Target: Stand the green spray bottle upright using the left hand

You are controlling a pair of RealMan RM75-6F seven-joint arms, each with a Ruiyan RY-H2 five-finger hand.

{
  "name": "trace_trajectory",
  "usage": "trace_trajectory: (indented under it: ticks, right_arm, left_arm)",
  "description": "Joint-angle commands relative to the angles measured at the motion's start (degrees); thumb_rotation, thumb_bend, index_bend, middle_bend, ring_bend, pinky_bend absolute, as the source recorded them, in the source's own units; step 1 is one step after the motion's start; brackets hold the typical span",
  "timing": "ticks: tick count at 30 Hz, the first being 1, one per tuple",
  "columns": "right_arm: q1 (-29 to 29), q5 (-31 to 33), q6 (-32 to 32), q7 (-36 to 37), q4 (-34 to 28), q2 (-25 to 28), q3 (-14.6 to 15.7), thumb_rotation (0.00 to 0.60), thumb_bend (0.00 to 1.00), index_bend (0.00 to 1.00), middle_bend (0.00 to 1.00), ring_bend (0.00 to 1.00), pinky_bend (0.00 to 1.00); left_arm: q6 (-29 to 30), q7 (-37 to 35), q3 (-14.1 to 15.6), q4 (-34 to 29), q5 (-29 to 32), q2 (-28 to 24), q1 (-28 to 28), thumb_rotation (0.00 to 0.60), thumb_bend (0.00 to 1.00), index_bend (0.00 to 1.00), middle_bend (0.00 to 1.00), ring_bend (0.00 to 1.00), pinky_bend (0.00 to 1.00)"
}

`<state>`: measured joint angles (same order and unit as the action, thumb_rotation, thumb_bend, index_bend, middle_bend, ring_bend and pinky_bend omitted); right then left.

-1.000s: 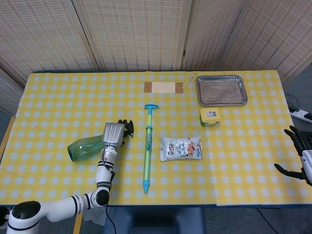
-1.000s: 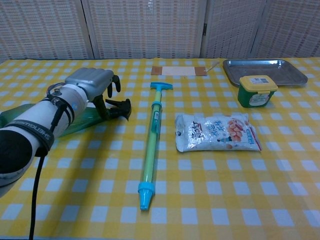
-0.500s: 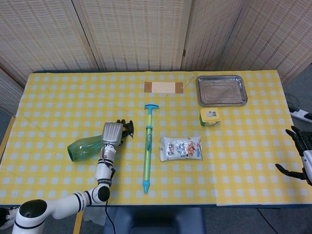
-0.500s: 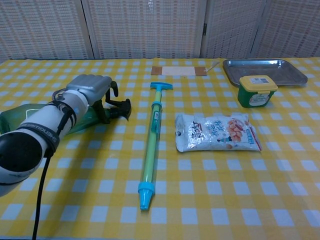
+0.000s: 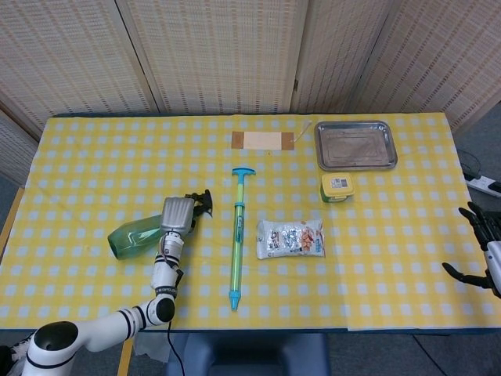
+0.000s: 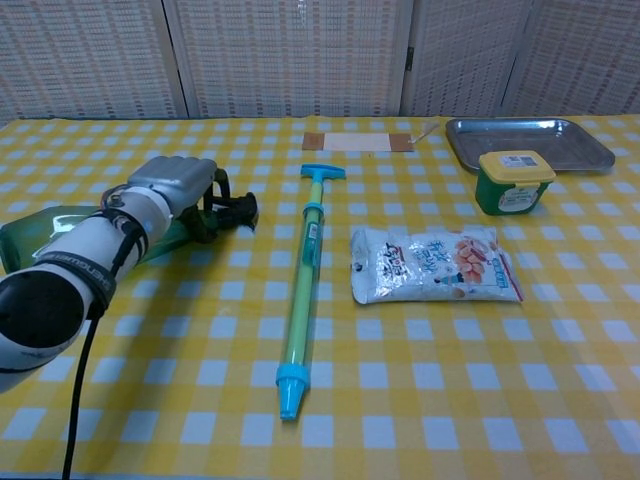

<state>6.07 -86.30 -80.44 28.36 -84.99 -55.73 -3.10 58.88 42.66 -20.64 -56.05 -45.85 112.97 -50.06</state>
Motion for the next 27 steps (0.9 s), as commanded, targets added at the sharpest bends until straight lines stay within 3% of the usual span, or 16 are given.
trace_trajectory:
  ticks: [1, 10, 19, 27]
  right_arm:
    - [0.0, 0.2, -0.1, -0.1, 0.0, 0.0, -0.1, 0.6, 0.24, 0.0, 0.0, 0.01, 0.0]
    - [0.0, 0.3, 0.2, -0.7, -0.2, -0.1, -0.1, 0.6, 0.24, 0.0, 0.0, 0.01, 0.0]
    - [-0.3, 0.0, -0.9, -0.4, -0.2, -0.1, -0.3, 0.6, 0.24, 0.0, 0.0, 0.01, 0.0]
    - [-0.5, -0.7, -1.3, -0.4, -0.1, -0.1, 0.0, 0.6, 0.24, 0.0, 0.0, 0.01, 0.0]
  left_arm:
    - [-1.2, -0.6, 0.2, 1.5, 0.5, 0.4, -0.1, 0.6, 0.37, 0.35, 0.49, 1.0, 1.0]
    - [-1.1, -1.6, 0.3, 2.8, 0.4, 0.6, 0.2, 0.6, 0.38, 0.37, 0.54, 1.0, 1.0]
    - [2.8, -1.9, 0.2, 3.7, -1.1, 1.9, 0.9, 0.6, 0.46, 0.56, 0.71, 1.0, 1.0]
    - [10.3, -3.1, -0.2, -6.1, -5.7, -2.3, 3.0, 0.6, 0.47, 0.57, 0.73, 1.0, 1.0]
